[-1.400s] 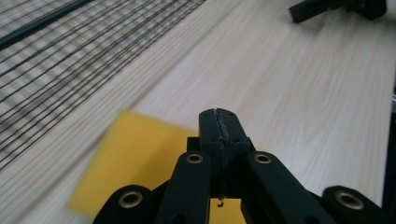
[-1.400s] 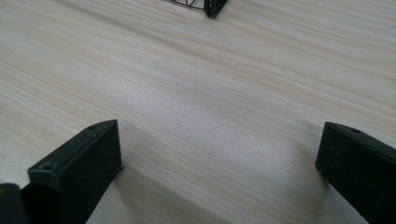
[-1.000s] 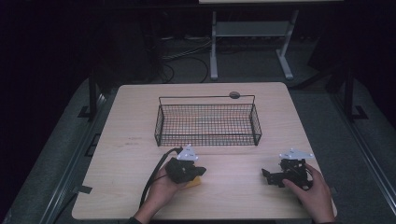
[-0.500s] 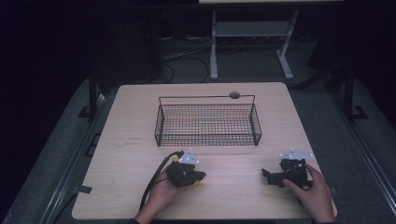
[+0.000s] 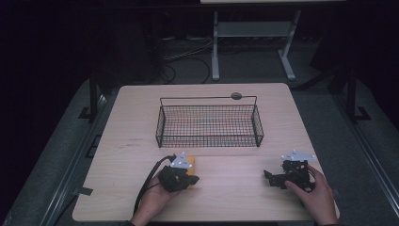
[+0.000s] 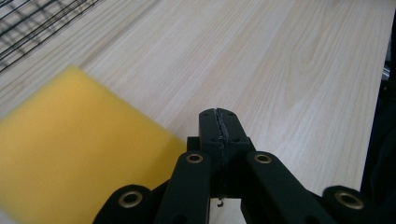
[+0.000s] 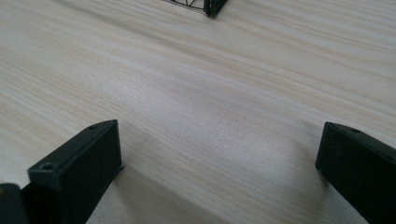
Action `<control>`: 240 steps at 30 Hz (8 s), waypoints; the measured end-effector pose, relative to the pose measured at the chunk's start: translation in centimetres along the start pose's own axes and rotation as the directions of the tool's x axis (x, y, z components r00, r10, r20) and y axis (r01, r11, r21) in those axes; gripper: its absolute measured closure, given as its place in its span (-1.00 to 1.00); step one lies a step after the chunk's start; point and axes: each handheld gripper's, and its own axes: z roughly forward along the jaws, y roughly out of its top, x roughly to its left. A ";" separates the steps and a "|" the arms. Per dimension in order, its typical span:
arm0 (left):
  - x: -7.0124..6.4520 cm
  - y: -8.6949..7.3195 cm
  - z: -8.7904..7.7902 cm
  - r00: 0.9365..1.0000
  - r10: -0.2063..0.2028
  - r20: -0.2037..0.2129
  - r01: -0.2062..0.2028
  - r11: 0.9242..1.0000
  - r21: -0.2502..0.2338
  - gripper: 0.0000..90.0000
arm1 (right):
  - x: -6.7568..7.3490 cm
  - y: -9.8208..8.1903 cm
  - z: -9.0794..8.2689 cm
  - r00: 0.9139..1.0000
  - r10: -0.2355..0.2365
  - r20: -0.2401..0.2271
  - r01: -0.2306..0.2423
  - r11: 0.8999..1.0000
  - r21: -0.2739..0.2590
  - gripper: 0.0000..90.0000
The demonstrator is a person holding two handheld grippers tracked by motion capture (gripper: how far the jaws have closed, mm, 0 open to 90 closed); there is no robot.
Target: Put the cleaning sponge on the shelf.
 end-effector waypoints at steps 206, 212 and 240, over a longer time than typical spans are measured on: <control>9.7 12.8 -5.6 0.983 0.030 -0.184 0.021 0.962 0.272 -0.45 | 0.0 0.0 0.0 1.000 0.000 0.001 0.000 1.000 0.000 -1.00; 10.8 13.4 -5.3 0.980 0.014 -0.197 0.038 0.965 0.259 -0.45 | 0.0 0.0 0.0 1.000 0.001 0.000 -0.001 1.000 0.001 -1.00; 16.5 13.8 -1.8 0.960 -0.066 -0.271 0.138 0.957 0.255 -0.45 | 0.0 0.0 0.0 1.000 -0.001 -0.001 0.001 1.000 0.000 -1.00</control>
